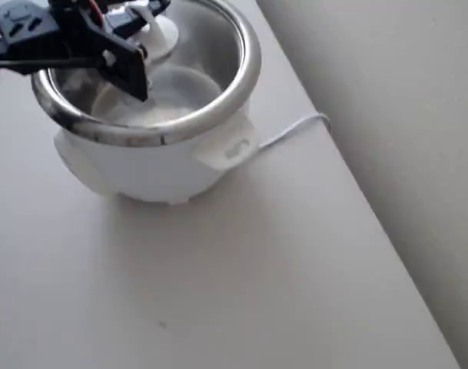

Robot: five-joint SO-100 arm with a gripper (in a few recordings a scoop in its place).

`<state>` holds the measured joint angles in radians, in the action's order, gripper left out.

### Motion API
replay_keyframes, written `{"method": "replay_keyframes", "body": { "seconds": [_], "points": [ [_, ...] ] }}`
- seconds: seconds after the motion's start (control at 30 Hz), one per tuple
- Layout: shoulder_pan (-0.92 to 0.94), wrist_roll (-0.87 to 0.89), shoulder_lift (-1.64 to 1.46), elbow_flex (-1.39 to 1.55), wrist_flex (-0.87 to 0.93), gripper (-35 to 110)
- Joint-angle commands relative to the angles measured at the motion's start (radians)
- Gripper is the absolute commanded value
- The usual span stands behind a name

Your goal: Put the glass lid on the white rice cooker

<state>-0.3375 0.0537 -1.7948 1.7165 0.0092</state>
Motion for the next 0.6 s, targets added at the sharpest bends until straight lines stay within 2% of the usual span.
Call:
{"method": "replay_keyframes", "body": {
  "seconds": [0.0, 0.33, 0.57],
  "points": [
    [-0.025, -0.012, -0.008, -0.075, 0.025, 20],
    [-0.060, 0.005, -0.164, 0.218, 0.038, 23],
    [-0.021, -0.064, -0.348, 0.463, 0.069, 23]
  ]
}}
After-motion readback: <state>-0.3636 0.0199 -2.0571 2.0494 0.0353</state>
